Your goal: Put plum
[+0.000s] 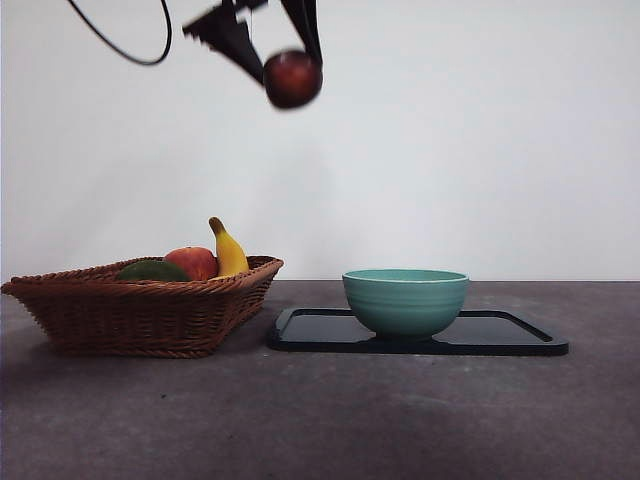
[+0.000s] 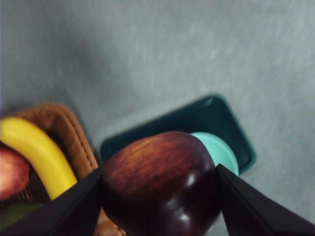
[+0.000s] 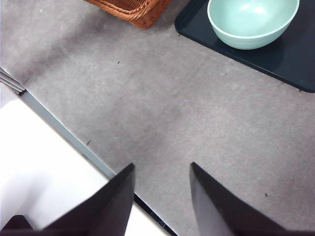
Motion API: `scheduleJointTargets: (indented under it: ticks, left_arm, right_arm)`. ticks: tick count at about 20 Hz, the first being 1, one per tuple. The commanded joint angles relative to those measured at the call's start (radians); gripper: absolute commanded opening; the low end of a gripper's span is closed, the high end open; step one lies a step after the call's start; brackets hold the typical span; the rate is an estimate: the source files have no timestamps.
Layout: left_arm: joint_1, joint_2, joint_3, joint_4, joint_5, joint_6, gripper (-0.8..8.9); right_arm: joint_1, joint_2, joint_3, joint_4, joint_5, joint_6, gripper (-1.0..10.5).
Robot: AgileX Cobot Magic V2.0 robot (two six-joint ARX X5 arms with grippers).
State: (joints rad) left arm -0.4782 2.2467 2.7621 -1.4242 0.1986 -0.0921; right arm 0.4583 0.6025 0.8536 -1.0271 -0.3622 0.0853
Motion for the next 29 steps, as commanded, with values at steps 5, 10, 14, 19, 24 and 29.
scheduleJointTargets:
  ticks: [5,10,14,19,24,29]
  left_arm:
    - [0.002,0.020,-0.153,-0.061,-0.056,0.048,2.44]
    - [0.027,0.020,-0.240,-0.062,-0.139,0.047,2.44]
    - [0.054,0.020,-0.309,-0.062,-0.154,0.047,2.44]
    - [0.084,0.020,-0.388,-0.062,-0.155,0.047,2.44]
    - [0.101,0.020,-0.404,-0.062,-0.157,0.047,2.44]
    - [0.117,0.020,-0.532,-0.062,-0.201,0.047,2.44]
  right_arm:
    - [0.006,0.003,0.003,0.011,0.003,-0.007,1.8]
    - [0.006,0.003,0.003,0.013,0.003,-0.007,1.8]
    - [0.006,0.003,0.003,0.013,0.004,-0.007,1.8]
    - [0.006,0.003,0.003,0.014,0.029,-0.007,1.8]
    - [0.006,0.003,0.003,0.034,0.029,-0.008,1.8]
    - [0.006,0.003,0.003,0.048,0.030,-0.013,1.8]
